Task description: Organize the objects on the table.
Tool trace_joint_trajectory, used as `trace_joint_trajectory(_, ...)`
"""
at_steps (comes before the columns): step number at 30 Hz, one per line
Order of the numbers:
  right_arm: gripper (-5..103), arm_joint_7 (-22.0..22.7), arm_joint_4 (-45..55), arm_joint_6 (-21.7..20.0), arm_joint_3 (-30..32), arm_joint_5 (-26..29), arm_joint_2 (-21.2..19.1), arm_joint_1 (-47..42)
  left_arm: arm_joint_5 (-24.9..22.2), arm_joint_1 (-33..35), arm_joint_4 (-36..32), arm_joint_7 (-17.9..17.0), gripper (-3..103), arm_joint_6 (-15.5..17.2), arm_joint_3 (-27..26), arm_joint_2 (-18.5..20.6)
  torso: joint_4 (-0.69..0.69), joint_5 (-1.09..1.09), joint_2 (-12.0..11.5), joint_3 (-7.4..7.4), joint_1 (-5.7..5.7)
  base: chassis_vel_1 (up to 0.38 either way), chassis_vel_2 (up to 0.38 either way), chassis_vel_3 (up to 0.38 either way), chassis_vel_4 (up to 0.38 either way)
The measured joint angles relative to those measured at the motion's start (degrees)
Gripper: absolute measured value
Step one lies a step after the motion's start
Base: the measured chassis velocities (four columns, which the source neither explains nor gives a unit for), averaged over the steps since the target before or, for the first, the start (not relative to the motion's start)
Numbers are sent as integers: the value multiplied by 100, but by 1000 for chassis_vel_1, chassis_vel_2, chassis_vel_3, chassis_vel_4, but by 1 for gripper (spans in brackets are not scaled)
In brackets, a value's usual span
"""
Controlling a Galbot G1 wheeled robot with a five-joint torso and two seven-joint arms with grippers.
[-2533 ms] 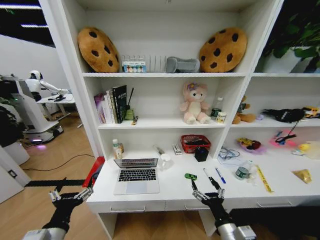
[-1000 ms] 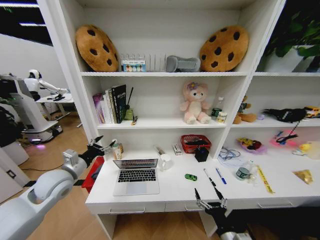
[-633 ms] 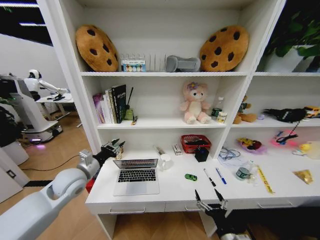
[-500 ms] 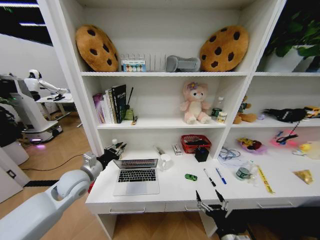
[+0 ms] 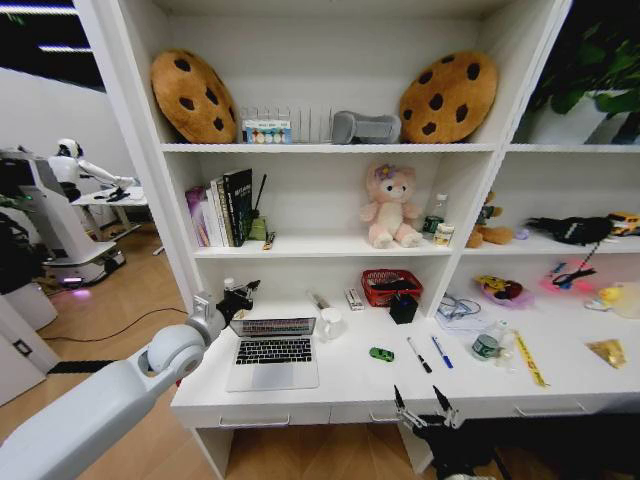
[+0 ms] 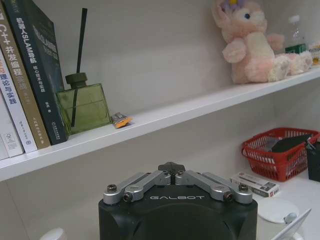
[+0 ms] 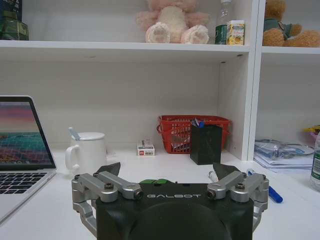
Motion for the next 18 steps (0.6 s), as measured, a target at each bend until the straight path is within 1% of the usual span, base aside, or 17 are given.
trace_joint_trajectory(1, 100, 2, -28, 1, -1, 0, -9, 11, 48, -158, 2, -5, 0, 107, 247, 80, 3, 0, 0, 0, 0, 0, 0, 0, 0)
trace_joint_trajectory(2, 100, 2, -28, 1, -1, 0, -9, 11, 48, -158, 2, -5, 0, 107, 247, 80, 3, 0, 0, 0, 0, 0, 0, 0, 0)
trace_joint_trajectory(3, 100, 2, -48, 7, -3, 1, -14, 18, 80, -303, 1, -28, 0, 194, 490, 126, 3, 0, 0, 0, 0, 0, 0, 0, 0)
trace_joint_trajectory(4, 100, 3, -71, 22, -4, 1, -16, 19, 108, -530, 0, -51, 0, 286, 870, 141, 3, 0, 0, 0, 0, 0, 0, 0, 0)
trace_joint_trajectory(5, 100, 3, -71, 22, -4, 1, -16, 19, 108, -530, 0, -51, 0, 286, 870, 141, 3, 0, 0, 0, 0, 0, 0, 0, 0)
trace_joint_trajectory(6, 100, 5, -95, 43, -2, 1, -11, 19, 109, -775, 2, -105, 0, 364, 1180, 104, 2, 0, 0, 0, 0, 0, 0, 0, 0)
trace_joint_trajectory(8, 100, 5, -99, 48, -2, 1, -8, 20, 105, -811, 4, -115, 0, 373, 1223, 94, 1, 0, 1, 0, 0, 0, 0, 0, 0)
trace_joint_trajectory(9, 100, 5, -132, 74, 2, 1, 5, 16, 72, -1022, 29, -177, 0, 418, 1422, 5, 1, -1, 0, 0, -1, 0, 0, 0, 0)
trace_joint_trajectory(10, 100, 5, -132, 74, 2, 1, 5, 16, 72, -1022, 29, -177, 0, 418, 1422, 5, 1, -1, 0, 0, -1, 0, 0, 0, 0)
trace_joint_trajectory(11, 100, 6, -152, 97, 8, 1, 19, 11, 52, -1162, 57, -223, 0, 431, 1536, -68, 0, 1, 0, 0, 0, 0, 0, 0, 0)
trace_joint_trajectory(12, 100, 6, -211, 171, 28, 1, 63, -33, 40, -1418, 173, -269, 0, 506, 1743, -265, -1, -1, 0, 0, 0, 0, 0, 0, 0)
trace_joint_trajectory(13, 100, 6, -211, 171, 28, 1, 63, -33, 40, -1418, 173, -269, 0, 506, 1743, -265, -1, -1, 0, 0, 0, 0, 0, 0, 0)
trace_joint_trajectory(14, 100, 5, -271, 248, 65, 2, 107, -77, 57, -1627, 270, -268, 0, 519, 1886, -348, -2, 0, 0, 0, 0, 0, 0, 0, 0)
trace_joint_trajectory(15, 100, 1, -316, 296, 89, 4, 126, -95, 88, -1725, 324, -233, 0, 520, 1977, -369, 0, 1, 0, 0, 0, 0, 0, 0, 0)
trace_joint_trajectory(18, 100, -7, -376, 341, 122, 15, 148, -108, 198, -1808, 410, -154, 0, 515, 2065, -394, 2, 0, 0, 0, 0, 0, 0, 0, 0)
